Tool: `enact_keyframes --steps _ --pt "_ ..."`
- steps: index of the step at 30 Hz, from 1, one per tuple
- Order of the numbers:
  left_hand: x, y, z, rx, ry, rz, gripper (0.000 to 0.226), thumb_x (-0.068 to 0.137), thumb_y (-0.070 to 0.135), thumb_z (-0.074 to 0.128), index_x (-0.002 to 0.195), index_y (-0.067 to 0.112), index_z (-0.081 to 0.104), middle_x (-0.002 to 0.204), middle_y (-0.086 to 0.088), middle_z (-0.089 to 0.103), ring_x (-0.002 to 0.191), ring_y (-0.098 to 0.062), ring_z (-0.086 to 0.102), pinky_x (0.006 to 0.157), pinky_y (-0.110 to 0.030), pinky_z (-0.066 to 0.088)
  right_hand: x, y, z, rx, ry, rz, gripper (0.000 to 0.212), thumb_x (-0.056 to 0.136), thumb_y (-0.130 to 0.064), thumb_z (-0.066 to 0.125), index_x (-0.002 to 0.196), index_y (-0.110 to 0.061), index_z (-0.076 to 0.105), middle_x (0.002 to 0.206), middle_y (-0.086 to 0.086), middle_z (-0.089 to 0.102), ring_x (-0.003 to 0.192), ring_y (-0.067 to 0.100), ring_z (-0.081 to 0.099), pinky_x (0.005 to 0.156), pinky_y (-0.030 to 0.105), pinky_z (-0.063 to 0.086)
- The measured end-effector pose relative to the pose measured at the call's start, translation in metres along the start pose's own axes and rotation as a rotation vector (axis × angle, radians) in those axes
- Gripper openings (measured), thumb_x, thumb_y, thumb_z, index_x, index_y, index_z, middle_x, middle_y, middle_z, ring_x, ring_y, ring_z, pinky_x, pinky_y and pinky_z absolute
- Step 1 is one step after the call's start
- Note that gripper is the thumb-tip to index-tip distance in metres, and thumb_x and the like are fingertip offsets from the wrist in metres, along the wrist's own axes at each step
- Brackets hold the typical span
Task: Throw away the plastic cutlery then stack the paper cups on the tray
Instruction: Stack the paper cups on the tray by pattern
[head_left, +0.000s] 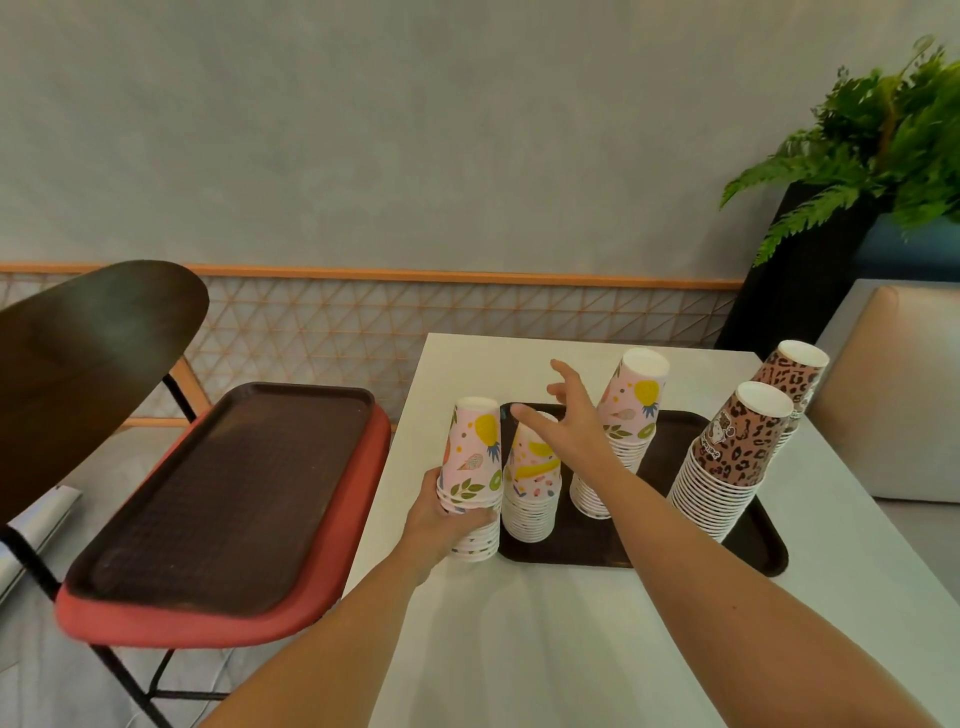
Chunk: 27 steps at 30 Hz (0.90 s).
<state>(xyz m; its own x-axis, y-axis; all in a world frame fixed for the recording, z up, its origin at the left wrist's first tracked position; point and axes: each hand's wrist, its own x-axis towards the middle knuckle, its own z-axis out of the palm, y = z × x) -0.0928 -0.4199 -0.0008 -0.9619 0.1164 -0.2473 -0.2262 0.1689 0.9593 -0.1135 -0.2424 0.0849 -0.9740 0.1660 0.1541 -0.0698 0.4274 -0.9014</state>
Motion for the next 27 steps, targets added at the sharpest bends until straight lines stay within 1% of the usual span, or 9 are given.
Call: enact_keyframes --steps 4,7,9,11,14,17,21,25,27 --pt "0.000 0.004 0.000 -0.015 -0.005 0.026 0.074 0.067 0.013 0.083 0.126 0.023 0.040 0.118 0.000 0.059 0.111 -0.019 0.056 0.095 -0.034 0.047 0.001 -0.021 0.006 -0.036 -0.064 -0.095 0.074 0.083 -0.032 0.069 0.144 -0.019 0.029 0.137 0.006 0.043 0.117 0.008 0.039 0.086 0.022 0.034" --pt "0.001 0.009 0.000 -0.041 -0.009 0.052 0.071 0.067 0.011 0.083 0.125 0.021 0.042 0.119 -0.001 0.060 0.111 -0.019 0.057 0.093 -0.032 0.048 0.001 -0.031 0.014 -0.039 -0.197 -0.049 0.082 0.081 -0.030 0.072 0.147 -0.017 0.024 0.139 0.010 0.043 0.130 0.019 0.040 0.091 0.025 0.037" --pt "0.001 0.013 0.000 -0.050 -0.008 0.059 0.072 0.067 0.011 0.083 0.125 0.021 0.042 0.119 -0.001 0.060 0.111 -0.019 0.057 0.095 -0.034 0.048 0.001 -0.035 0.020 -0.029 -0.282 0.008 0.090 0.080 -0.030 0.073 0.149 -0.016 0.018 0.141 0.009 0.043 0.131 0.022 0.041 0.098 0.030 0.039" --pt "0.000 0.017 0.000 -0.051 0.000 0.061 0.072 0.067 0.013 0.083 0.126 0.021 0.042 0.118 -0.001 0.060 0.111 -0.019 0.057 0.097 -0.037 0.048 0.000 -0.036 0.026 -0.035 -0.326 0.056 0.092 0.078 -0.030 0.075 0.149 -0.015 0.018 0.140 0.004 0.045 0.128 0.022 0.046 0.096 0.030 0.042" --pt "0.000 0.021 0.000 -0.055 0.016 0.064 0.073 0.067 0.013 0.083 0.128 0.020 0.042 0.118 -0.001 0.060 0.110 -0.019 0.058 0.097 -0.037 0.048 0.000 -0.032 0.034 -0.058 -0.340 0.079 0.077 0.074 -0.031 0.078 0.137 -0.016 0.035 0.126 0.000 0.055 0.114 0.019 0.055 0.085 0.025 0.046" --pt "-0.002 0.022 -0.002 -0.076 0.012 0.069 0.070 0.068 0.013 0.083 0.125 0.019 0.043 0.117 0.000 0.061 0.109 -0.019 0.059 0.092 -0.032 0.050 0.001 -0.027 0.039 -0.015 -0.352 0.127 0.062 0.072 -0.033 0.079 0.123 -0.016 0.048 0.120 0.001 0.061 0.105 0.017 0.060 0.084 0.028 0.050" --pt "-0.007 0.019 -0.004 -0.090 -0.042 0.066 0.070 0.063 0.011 0.086 0.120 0.019 0.045 0.113 0.002 0.063 0.103 -0.013 0.061 0.077 -0.020 0.051 0.001 -0.025 0.039 0.083 -0.357 0.170 0.054 0.075 -0.031 0.077 0.118 -0.017 0.048 0.115 0.001 0.062 0.104 0.018 0.062 0.087 0.032 0.052" --pt "-0.006 0.018 -0.004 -0.089 -0.060 0.067 0.076 0.058 0.013 0.089 0.120 0.019 0.047 0.116 0.002 0.063 0.107 -0.015 0.061 0.084 -0.027 0.052 0.002 -0.025 0.036 0.152 -0.331 0.168 0.049 0.076 -0.028 0.076 0.115 -0.019 0.047 0.112 0.000 0.063 0.100 0.015 0.062 0.079 0.026 0.053" --pt "-0.005 0.019 -0.004 -0.090 -0.061 0.076 0.075 0.058 0.012 0.089 0.120 0.020 0.047 0.116 0.003 0.063 0.106 -0.012 0.060 0.081 -0.023 0.051 0.005 -0.026 0.035 0.185 -0.303 0.162 0.048 0.075 -0.027 0.077 0.114 -0.017 0.050 0.113 0.001 0.064 0.099 0.016 0.063 0.080 0.028 0.054"
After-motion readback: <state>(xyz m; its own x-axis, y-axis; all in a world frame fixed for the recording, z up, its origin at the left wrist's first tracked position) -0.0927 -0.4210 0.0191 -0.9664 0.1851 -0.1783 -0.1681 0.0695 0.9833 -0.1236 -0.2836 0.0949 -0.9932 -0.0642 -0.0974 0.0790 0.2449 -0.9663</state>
